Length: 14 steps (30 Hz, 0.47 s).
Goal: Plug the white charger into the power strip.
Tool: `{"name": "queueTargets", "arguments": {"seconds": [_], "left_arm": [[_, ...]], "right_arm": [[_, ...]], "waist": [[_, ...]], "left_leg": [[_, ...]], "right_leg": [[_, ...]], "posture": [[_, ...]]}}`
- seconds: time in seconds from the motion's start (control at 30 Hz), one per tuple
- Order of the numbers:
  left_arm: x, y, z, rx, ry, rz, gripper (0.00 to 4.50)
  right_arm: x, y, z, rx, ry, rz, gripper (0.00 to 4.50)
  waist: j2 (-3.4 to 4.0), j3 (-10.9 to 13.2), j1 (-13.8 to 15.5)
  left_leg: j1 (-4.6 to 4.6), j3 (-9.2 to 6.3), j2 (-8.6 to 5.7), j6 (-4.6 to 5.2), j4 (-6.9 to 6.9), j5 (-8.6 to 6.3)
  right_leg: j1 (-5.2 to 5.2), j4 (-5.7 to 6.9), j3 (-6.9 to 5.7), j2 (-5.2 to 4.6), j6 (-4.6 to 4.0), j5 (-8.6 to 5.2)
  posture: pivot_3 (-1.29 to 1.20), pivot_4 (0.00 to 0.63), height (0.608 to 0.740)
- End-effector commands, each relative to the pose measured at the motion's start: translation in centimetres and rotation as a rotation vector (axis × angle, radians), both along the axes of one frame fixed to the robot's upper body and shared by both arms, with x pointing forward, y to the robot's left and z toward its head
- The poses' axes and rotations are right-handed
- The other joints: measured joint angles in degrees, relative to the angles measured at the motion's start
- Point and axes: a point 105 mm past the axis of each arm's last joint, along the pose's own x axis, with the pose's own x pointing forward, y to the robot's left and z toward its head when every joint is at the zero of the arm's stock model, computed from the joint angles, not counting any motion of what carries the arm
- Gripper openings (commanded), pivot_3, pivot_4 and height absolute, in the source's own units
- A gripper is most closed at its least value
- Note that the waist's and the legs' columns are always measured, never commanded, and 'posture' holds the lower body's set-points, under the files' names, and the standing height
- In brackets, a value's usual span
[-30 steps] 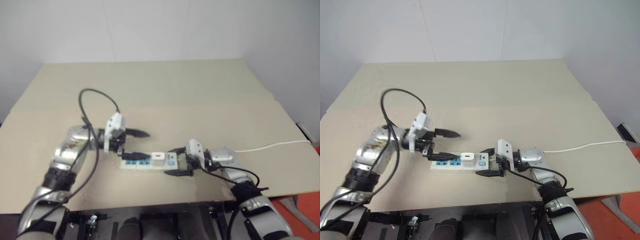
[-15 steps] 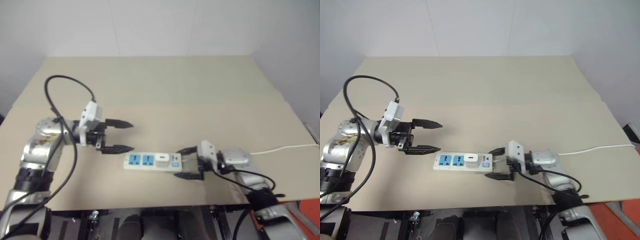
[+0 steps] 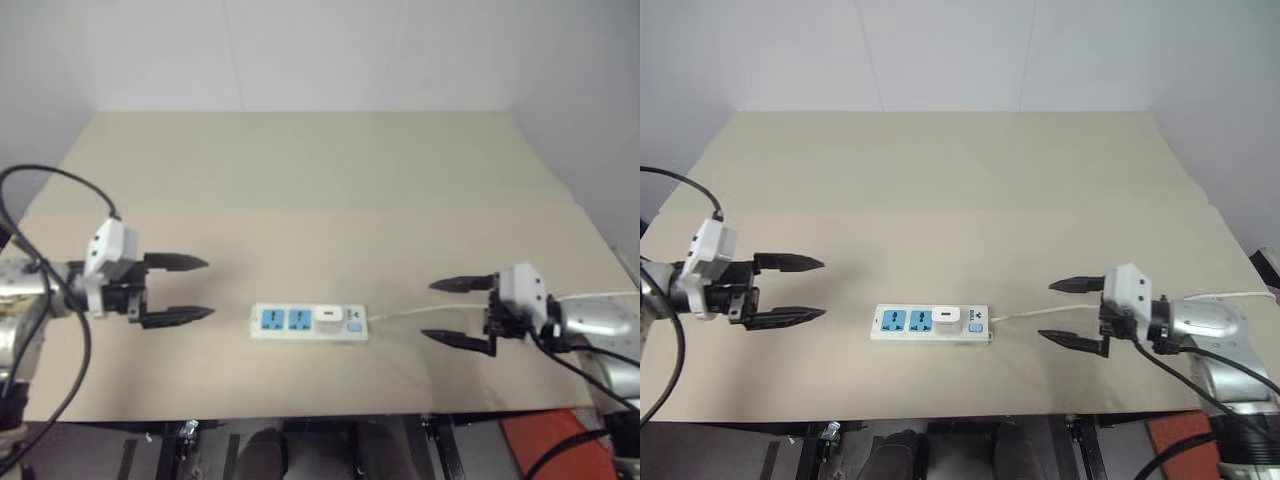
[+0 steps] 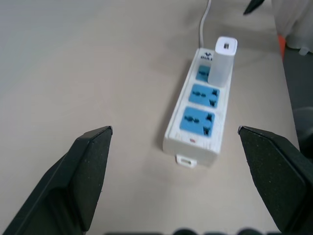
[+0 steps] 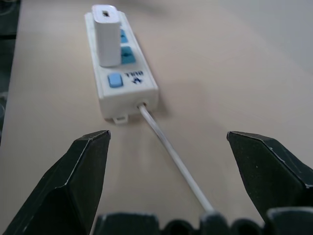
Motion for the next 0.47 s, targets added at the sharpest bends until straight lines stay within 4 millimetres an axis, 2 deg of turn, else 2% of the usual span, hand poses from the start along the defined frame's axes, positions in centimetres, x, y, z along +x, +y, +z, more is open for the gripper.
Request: {"name": "queueTargets", "arguments": {"seconds": [0.03, 0.17, 0.47], "left_arm": [[-0.9, 0.6, 1.3, 0.031, -0.04, -0.016, 4.5], [-1.5, 1.1, 1.2, 0.054, -0.023, -0.021, 4.5], [-1.9, 1.0, 1.1, 0.057, -0.015, -0.02, 4.5]], "right_arm": [[-0.3, -0.9, 1.9, 0.0, -0.053, -0.025, 4.47], [-0.5, -1.4, 1.9, -0.008, -0.048, -0.039, 4.47], [-0.4, -1.0, 1.7, -0.009, -0.041, -0.027, 4.47]], "waist": [[0.0, 0.0, 0.0], [0.0, 0.0, -0.01], [0.0, 0.0, 0.0]], "left_leg": [[0.03, 0.01, 0.0, 0.0, 0.0, 0.0], [0.08, 0.04, 0.01, 0.0, 0.0, 0.0], [0.08, 0.07, 0.01, 0.0, 0.03, 0.0]], "right_leg": [[0.02, 0.01, 0.01, 0.0, 0.0, 0.0], [0.04, 0.03, 0.02, 0.01, 0.0, 0.0], [0.05, 0.08, 0.03, 0.01, 0.0, 0.0]], "posture": [[0.0, 0.15, 0.74], [0.0, 0.15, 0.74], [0.0, 0.15, 0.74]]}}
